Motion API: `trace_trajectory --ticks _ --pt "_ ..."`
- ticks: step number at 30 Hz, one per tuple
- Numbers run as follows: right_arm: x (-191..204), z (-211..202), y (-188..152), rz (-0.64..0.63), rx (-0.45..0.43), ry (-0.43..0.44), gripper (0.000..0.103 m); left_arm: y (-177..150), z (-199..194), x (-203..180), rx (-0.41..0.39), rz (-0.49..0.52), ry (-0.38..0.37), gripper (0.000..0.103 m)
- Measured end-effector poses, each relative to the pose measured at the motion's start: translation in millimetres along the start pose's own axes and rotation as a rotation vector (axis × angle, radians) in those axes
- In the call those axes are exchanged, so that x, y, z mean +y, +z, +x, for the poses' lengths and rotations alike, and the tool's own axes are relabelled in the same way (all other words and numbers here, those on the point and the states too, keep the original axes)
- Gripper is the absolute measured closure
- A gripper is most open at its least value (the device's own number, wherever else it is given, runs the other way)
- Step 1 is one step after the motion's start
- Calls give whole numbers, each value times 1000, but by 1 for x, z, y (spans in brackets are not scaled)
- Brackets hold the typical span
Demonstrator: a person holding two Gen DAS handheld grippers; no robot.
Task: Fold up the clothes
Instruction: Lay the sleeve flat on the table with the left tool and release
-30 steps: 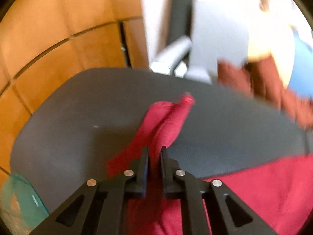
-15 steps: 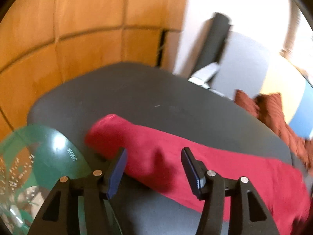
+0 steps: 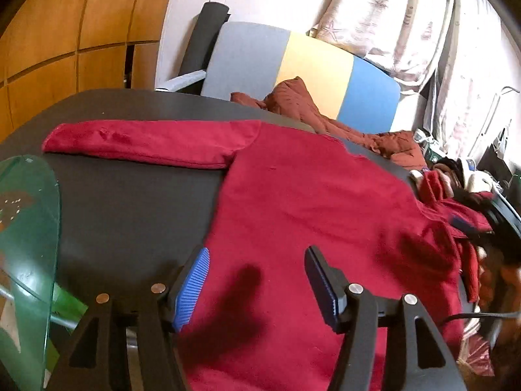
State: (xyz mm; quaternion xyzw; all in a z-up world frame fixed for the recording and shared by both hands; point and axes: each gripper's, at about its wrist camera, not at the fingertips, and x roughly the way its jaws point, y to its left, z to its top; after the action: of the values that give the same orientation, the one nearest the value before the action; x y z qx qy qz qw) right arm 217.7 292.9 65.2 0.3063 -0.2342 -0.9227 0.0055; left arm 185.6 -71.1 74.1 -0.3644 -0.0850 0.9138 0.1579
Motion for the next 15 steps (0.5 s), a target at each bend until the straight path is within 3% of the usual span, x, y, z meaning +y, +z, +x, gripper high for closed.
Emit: trace_trajectory --ticks 3,5,7,8,12,15 --pt "-41 -67 -42 143 -84 -69 2 -6 -7 5 -7 -58 5 36" --pt "-69 -98 -66 241 -119 -120 4 -9 5 15 42 -94 19 36" --pt "-88 -104 -74 278 -49 -124 26 -11 20 23 109 -109 57 36" --pt "-94 -107 -78 295 -31 -119 29 -12 23 26 135 -111 64 36" --pt "-115 -93 -94 426 106 -74 30 -20 35 38 233 -132 126 36" --pt "-104 -73 -103 372 222 -108 29 -23 44 40 272 -130 132 35"
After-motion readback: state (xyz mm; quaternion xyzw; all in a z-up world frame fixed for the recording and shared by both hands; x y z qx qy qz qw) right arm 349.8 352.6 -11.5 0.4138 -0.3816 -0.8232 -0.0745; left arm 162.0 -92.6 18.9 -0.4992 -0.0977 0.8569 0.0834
